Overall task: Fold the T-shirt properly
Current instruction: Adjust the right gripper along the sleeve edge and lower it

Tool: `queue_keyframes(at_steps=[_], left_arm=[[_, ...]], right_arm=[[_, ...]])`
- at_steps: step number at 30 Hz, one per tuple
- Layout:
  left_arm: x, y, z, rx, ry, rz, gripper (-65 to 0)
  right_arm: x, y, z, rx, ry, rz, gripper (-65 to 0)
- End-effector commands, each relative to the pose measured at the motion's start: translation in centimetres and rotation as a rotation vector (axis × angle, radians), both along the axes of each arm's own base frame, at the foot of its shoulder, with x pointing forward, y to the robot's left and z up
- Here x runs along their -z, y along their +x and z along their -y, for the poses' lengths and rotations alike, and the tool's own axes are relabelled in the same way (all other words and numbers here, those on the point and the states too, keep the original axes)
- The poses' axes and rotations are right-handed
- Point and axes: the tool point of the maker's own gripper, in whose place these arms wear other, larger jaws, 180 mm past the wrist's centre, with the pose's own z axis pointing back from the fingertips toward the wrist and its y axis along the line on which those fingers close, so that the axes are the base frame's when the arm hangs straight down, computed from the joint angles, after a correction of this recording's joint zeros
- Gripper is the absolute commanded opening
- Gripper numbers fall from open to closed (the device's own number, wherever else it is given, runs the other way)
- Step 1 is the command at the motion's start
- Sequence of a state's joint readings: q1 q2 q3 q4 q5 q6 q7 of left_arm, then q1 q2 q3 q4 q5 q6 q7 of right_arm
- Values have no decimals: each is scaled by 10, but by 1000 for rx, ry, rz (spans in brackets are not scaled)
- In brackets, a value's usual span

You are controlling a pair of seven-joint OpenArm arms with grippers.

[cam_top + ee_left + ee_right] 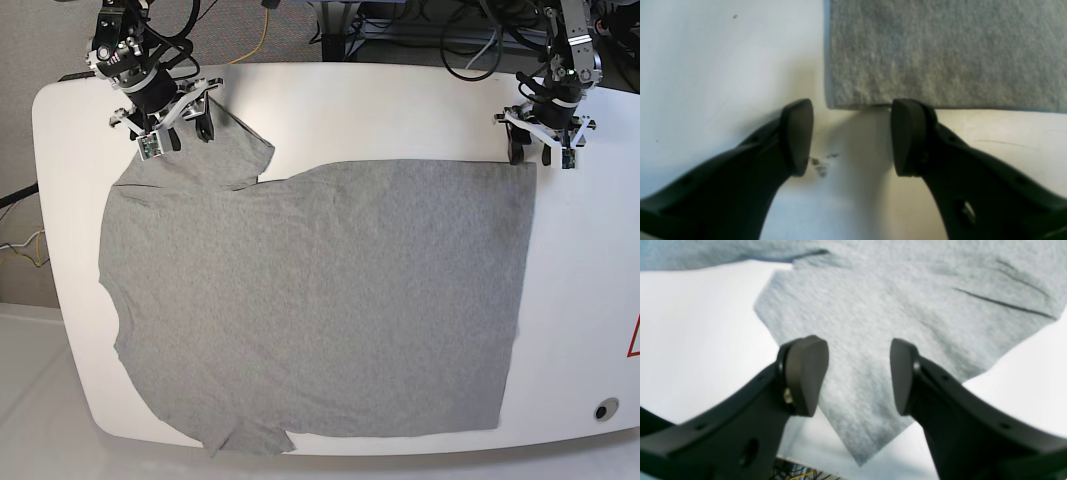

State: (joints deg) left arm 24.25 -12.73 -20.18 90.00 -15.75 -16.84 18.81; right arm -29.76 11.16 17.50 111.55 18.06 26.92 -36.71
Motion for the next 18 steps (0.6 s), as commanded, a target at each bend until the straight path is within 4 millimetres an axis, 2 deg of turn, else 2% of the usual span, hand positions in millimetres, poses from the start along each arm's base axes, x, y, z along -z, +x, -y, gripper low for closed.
queue_keyframes(at_steps=[1,13,17,18], left_arm=[[-11,7,-1,8,3,39,-306],[-9,6,3,16,-4,28,-317],[-9,6,4,19,-5,29,-336],[-8,6,3,16,-6,28,-368]], right_arm=[[-2,0,6,-1,-6,12,-320],[4,2,7,15,8,26,-320],[5,2,9,25,7,19,-319],[2,2,13,43,6,25,-318]])
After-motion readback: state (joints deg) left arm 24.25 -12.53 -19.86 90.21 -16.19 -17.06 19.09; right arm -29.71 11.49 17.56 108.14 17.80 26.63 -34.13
